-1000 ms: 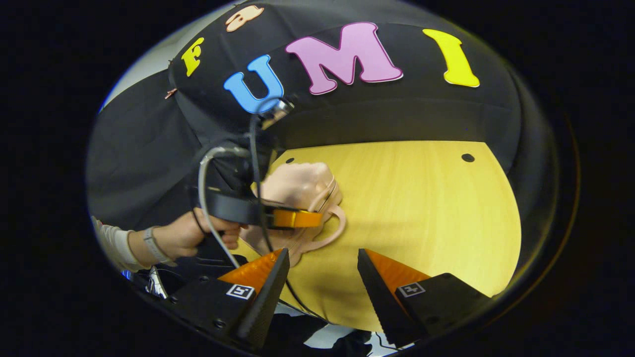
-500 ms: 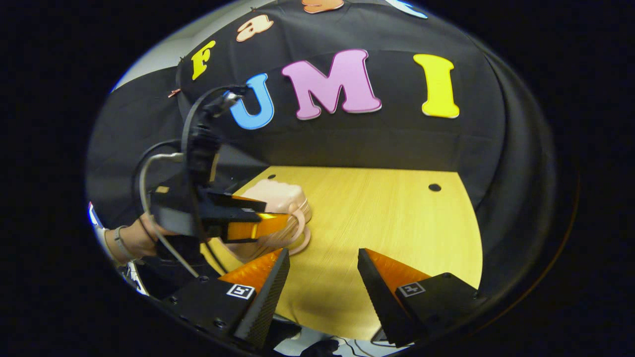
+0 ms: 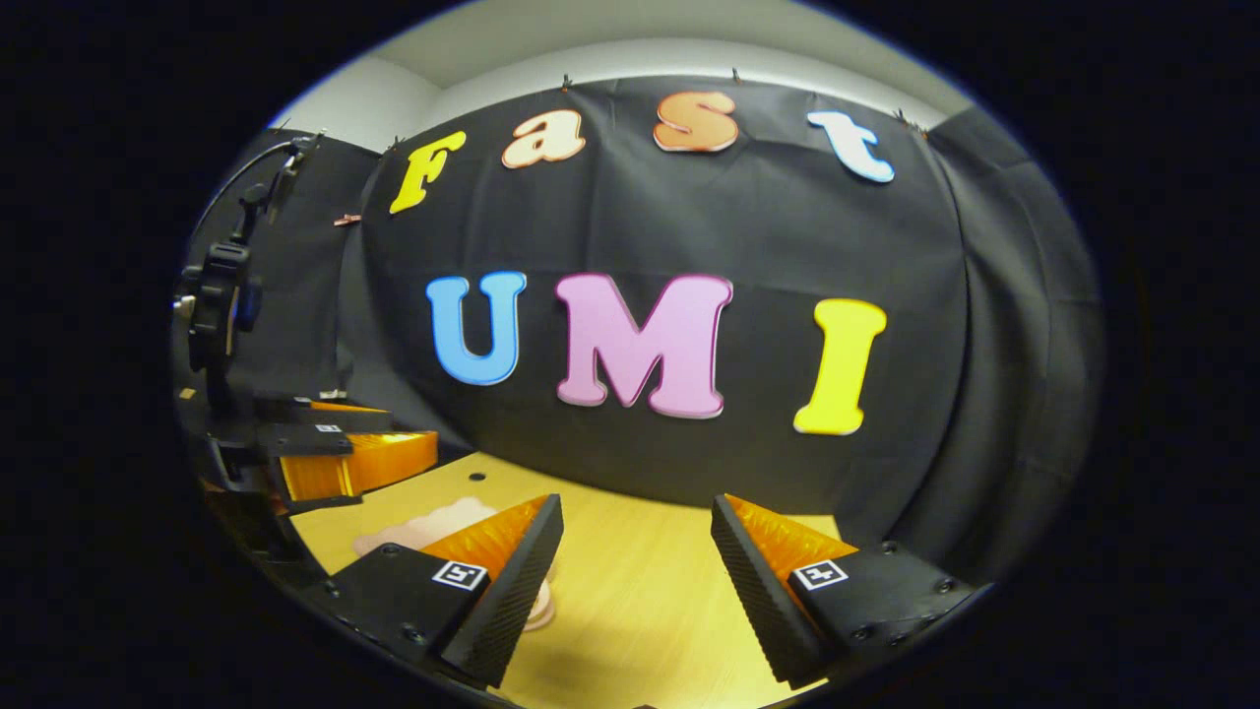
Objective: First open the suitcase, pack the skin care products into it, and then close the suitcase.
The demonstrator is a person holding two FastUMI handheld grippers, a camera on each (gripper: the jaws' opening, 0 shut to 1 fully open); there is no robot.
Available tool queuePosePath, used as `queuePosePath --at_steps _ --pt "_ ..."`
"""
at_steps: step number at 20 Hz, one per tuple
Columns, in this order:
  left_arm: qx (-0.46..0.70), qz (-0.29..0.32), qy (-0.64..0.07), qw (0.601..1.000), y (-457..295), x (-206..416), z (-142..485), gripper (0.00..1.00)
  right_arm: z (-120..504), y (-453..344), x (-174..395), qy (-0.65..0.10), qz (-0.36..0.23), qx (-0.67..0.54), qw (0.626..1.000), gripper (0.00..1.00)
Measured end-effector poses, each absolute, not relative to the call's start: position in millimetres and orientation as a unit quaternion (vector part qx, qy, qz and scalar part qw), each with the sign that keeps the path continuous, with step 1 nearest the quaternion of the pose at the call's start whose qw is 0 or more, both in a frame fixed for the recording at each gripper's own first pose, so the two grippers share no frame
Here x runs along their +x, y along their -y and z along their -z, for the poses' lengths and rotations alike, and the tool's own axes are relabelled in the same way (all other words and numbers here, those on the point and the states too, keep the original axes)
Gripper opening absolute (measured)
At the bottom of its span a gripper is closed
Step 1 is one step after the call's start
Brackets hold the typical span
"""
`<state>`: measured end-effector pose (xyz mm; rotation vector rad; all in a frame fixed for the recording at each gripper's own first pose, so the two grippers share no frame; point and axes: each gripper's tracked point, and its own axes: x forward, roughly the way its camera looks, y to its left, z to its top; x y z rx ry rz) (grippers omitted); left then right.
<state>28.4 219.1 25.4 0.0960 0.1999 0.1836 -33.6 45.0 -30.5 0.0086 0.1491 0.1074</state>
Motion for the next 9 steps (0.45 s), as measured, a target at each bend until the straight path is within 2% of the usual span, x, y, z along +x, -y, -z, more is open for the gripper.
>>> queuePosePath --at_steps 6,7,9 --pt "0.076 -0.102 -0.041 0.991 -231.6 15.7 -66.9 0.85 -10.1 -74.1 -26.1 -0.01 -0.054 0.012 0.998 0.93" --pt "0.075 -0.101 -0.034 0.991 -230.8 15.6 -67.6 0.85 -13.1 -76.2 -26.8 -0.007 -0.054 0.011 0.998 0.96" --pt "0.068 -0.1 -0.028 0.992 -229.8 13.8 -71.5 0.85 -12.0 -78.2 -24.5 -0.007 -0.053 0.01 0.999 0.97"
